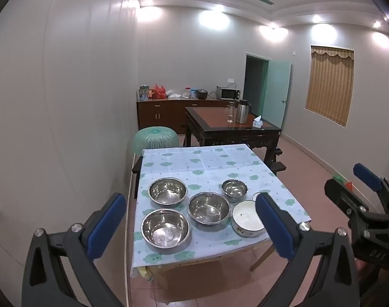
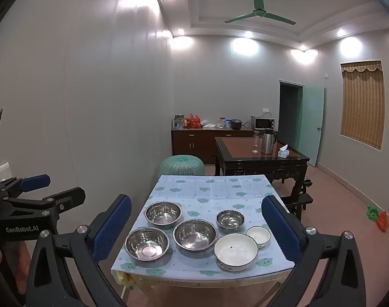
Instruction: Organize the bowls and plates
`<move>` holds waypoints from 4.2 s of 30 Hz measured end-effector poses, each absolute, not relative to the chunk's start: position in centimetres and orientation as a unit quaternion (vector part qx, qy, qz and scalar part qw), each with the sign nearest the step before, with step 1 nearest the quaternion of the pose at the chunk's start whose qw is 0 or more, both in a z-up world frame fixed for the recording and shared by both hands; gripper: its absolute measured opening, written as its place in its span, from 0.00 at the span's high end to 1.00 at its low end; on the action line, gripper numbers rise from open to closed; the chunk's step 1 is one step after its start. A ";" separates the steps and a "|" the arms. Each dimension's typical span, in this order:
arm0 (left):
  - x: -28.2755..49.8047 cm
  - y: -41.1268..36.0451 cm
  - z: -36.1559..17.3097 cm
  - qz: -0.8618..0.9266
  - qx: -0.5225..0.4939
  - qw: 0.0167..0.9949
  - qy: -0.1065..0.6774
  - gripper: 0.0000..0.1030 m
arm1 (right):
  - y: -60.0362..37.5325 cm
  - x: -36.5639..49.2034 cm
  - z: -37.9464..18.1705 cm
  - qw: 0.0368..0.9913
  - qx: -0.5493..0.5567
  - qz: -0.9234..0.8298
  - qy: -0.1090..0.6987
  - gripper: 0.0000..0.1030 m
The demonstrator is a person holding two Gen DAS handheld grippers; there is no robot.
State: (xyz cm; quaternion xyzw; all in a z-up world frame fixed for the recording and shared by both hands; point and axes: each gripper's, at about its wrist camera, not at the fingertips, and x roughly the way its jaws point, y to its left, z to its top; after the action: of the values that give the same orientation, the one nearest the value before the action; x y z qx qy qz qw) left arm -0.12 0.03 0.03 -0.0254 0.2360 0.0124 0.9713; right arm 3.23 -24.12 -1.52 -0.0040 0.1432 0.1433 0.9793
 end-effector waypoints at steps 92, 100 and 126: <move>7.6 0.8 -4.0 0.016 -0.024 0.959 0.283 0.00 | -22.8 10.5 -5.0 0.968 0.002 0.151 0.199 0.00; 12.2 3.2 -7.2 0.026 -0.034 0.946 0.322 0.00 | -20.9 15.0 -7.1 0.960 0.002 0.155 0.231 0.00; 24.9 12.4 -15.8 0.065 -0.077 0.901 0.422 0.00 | -9.7 30.2 -13.8 0.921 -0.043 0.188 0.338 0.00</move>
State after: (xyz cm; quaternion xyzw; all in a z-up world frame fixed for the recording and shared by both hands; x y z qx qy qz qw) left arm 24.93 12.38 -15.82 -0.0774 0.4223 0.0649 0.9008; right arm 30.16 -9.74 -13.75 -0.0427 0.3377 0.1884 0.9212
